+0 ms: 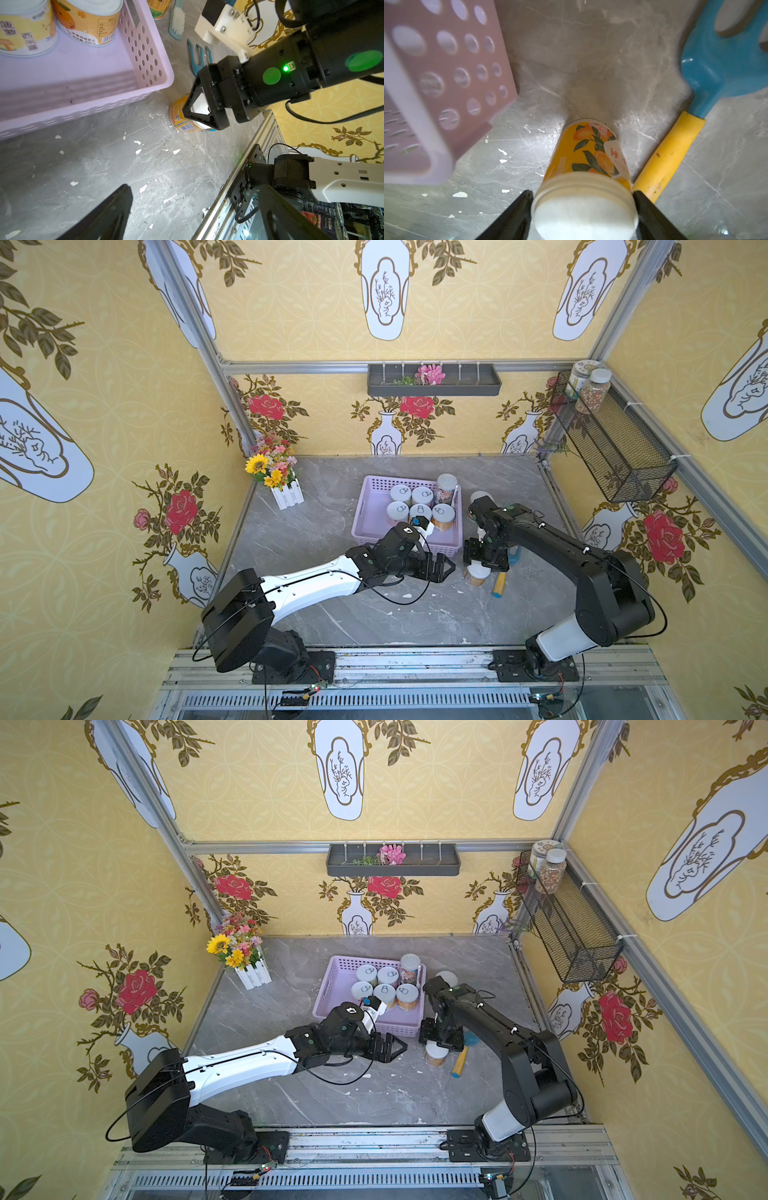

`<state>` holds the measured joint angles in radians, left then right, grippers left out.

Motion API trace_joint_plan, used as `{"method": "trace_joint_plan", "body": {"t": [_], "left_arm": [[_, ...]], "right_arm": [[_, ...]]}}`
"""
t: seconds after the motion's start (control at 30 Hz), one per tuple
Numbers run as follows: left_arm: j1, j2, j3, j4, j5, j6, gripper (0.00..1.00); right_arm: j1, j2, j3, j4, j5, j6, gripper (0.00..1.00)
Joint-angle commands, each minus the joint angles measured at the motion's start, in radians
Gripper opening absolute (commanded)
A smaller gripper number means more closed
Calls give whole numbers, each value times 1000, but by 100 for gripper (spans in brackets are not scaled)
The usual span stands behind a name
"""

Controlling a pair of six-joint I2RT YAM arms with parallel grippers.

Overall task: Put the canned food in the basket
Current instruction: Pick up the canned food from the center of the board, then place the canned food in the basket.

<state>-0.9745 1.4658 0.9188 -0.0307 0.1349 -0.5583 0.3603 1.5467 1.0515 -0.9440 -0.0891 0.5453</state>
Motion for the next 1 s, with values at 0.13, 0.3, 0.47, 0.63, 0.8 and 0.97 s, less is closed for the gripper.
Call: {"method": "trace_joint_plan", "body": {"t": [0.13, 0.3, 0.47, 0.63, 0.8, 0.97], "left_arm": [[46, -8, -19, 25, 73, -26, 100], [157, -57, -63, 65, 162, -66, 100], [294, -104, -104, 66, 260, -91, 100], [408, -135, -131, 62, 351, -78, 100], [506, -149, -132, 58, 436, -55, 100], [581, -139, -101, 6, 452, -2, 100]], "right_arm": [[2, -45, 25, -66, 51, -2, 71], [4, -108, 127, -188, 115, 14, 68], [42, -92, 302, -280, 161, 7, 67], [131, 28, 495, -314, 188, -10, 67], [171, 165, 643, -284, 173, -40, 67], [180, 288, 760, -258, 159, -53, 67]]}}
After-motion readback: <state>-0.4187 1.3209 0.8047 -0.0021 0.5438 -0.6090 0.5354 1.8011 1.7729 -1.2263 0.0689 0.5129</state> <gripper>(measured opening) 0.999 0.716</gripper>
